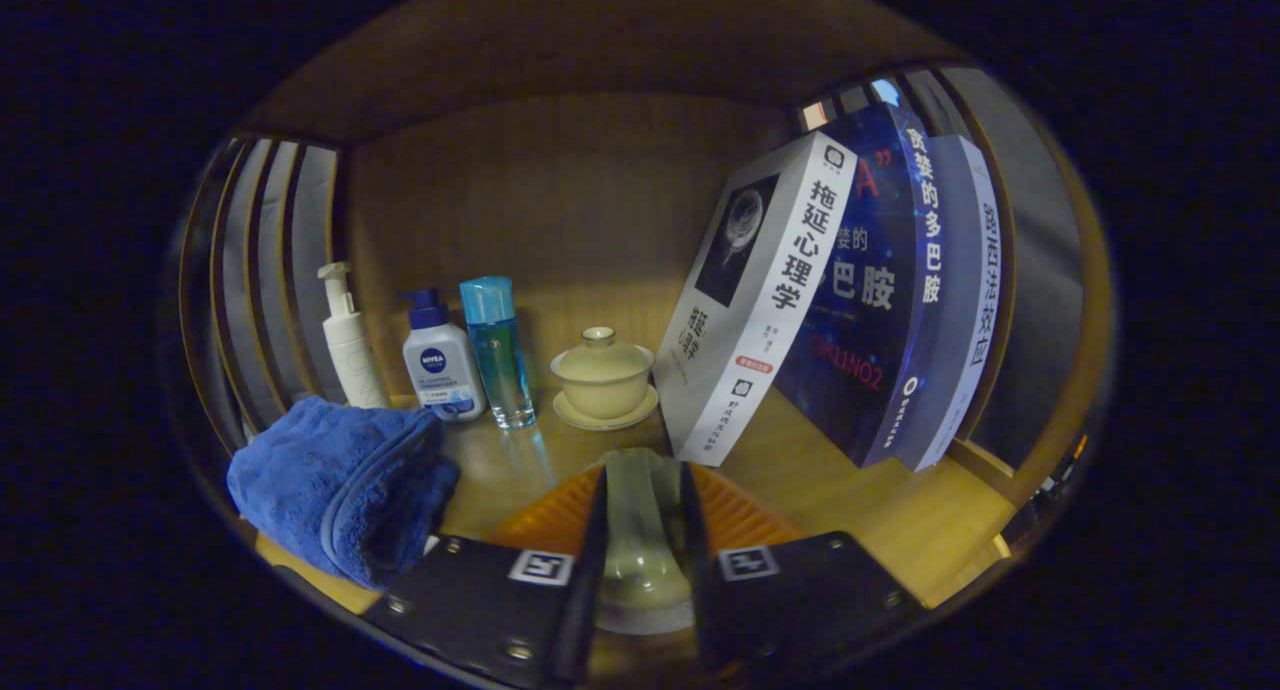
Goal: Pull open the drawer, take out the items inside it, and place them on the countertop above the cabinet.
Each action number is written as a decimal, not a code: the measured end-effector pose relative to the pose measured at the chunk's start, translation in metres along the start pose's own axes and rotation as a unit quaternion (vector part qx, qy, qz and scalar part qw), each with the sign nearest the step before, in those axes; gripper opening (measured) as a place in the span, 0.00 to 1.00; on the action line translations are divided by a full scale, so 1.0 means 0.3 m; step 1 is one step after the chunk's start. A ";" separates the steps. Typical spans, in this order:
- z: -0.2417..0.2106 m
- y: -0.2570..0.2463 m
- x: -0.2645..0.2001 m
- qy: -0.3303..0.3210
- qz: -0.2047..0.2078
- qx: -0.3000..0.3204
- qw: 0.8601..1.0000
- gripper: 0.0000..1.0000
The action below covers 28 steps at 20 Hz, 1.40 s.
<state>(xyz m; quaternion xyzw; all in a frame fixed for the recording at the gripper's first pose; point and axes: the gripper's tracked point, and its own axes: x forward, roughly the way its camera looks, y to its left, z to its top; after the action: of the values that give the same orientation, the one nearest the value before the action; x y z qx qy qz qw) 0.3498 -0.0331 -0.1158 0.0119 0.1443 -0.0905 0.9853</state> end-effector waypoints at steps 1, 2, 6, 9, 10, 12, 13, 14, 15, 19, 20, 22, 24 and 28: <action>0.021 -0.007 -0.021 -0.014 -0.001 -0.006 1.000 0.67; 0.054 -0.004 -0.079 -0.034 -0.001 -0.015 0.999 0.84; 0.117 0.086 -0.259 -0.064 0.039 -0.030 0.997 0.99; 0.129 0.125 -0.425 -0.063 0.055 -0.023 0.996 0.99; 0.130 0.133 -0.481 -0.060 0.061 -0.019 0.996 0.99; 0.134 0.124 -0.592 -0.066 0.061 -0.017 0.996 0.99; 0.138 0.121 -0.641 -0.072 0.061 -0.016 0.995 0.99; 0.134 0.115 -0.691 -0.073 0.064 -0.017 0.995 0.99; 0.133 0.106 -0.736 -0.076 0.066 -0.017 0.995 0.99; 0.129 0.018 -0.921 -0.107 0.044 -0.028 0.993 0.99; 0.115 0.006 -0.966 -0.115 0.045 -0.032 0.992 0.99; 0.067 -0.004 -1.048 -0.124 0.053 -0.043 0.990 0.99; 0.004 0.001 -1.106 -0.123 0.066 -0.046 0.989 0.99; -0.171 0.017 -1.192 -0.080 0.099 -0.022 0.992 0.99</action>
<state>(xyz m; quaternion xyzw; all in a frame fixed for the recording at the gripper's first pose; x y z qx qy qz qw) -0.0004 0.0370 -0.0624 -0.0027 0.0652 0.0098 0.9978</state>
